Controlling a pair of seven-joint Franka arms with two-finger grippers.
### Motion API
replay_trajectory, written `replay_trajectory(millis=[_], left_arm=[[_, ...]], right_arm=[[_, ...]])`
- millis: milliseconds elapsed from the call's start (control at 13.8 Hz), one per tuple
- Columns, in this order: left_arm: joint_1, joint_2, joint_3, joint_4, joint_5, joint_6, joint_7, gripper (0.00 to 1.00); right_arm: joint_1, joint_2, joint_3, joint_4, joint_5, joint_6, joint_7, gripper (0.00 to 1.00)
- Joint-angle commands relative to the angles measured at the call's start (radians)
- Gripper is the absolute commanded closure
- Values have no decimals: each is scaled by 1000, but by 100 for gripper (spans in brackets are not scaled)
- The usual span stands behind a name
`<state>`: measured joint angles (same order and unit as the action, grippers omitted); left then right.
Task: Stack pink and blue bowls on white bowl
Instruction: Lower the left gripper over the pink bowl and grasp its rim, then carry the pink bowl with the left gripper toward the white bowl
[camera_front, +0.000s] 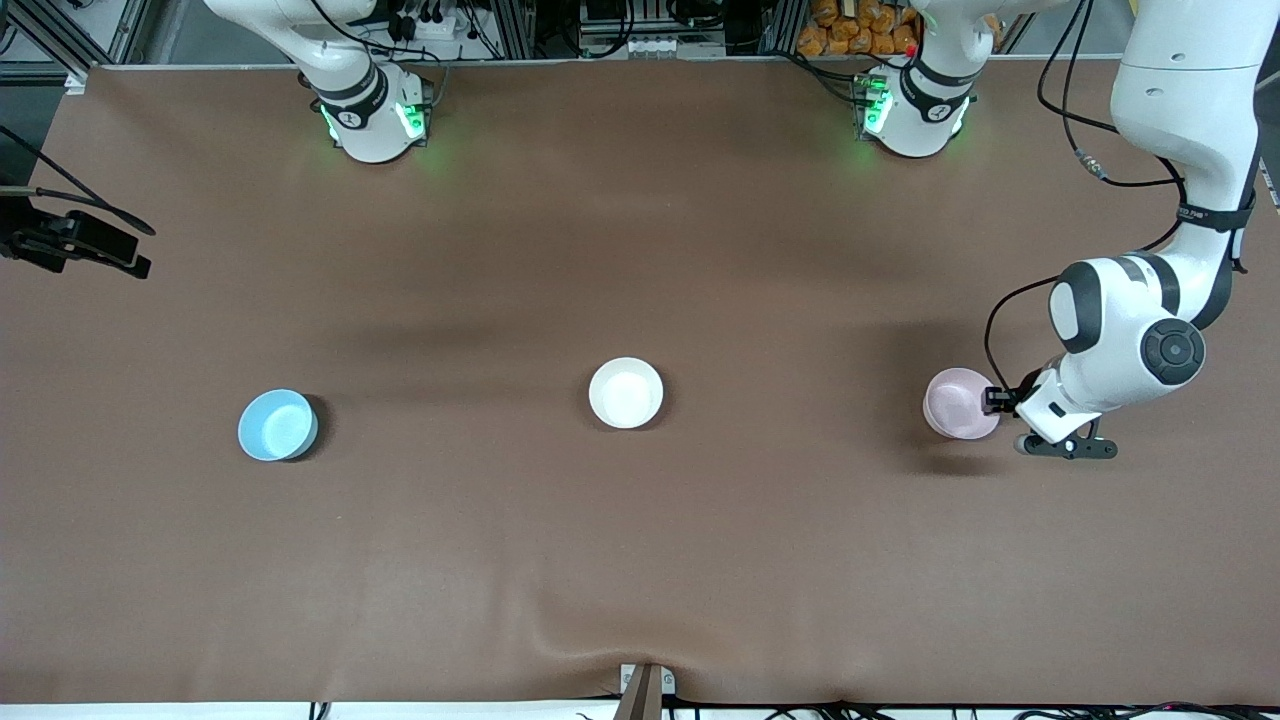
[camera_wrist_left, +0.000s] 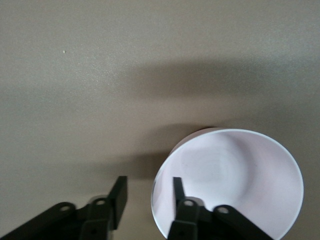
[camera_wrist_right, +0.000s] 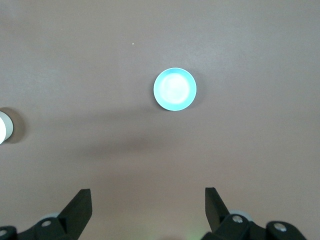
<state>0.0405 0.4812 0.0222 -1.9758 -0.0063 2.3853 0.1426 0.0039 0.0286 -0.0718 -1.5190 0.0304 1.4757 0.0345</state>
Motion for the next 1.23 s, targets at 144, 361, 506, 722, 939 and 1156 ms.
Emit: replay_trajectory(millis=[144,361,506,722,939,1156], left_arm=[[2,5,-5,-6,-1,20,6,84],[1,2,-13,0,-3,12,3,100],[9,-13,-36,12,-39,-30,0,100],[4,-38,-39,144,-105,-245,3,100],[-7,-38,-68,283,-145,-394,-30,100],[-45,-38,-122,362,-141,-452,-171,100]], right_arm=[[-5,8,6,19,5,-8,13,0],[-5,8,6,19,2,-6,13,0],[-5,8,6,20,-3,-6,13,0],[-2,7,4,20,-9,0,10,0],[19,28,10,17,-40,-11,-1,0],[18,66,10,19,-38,-11,13,0]])
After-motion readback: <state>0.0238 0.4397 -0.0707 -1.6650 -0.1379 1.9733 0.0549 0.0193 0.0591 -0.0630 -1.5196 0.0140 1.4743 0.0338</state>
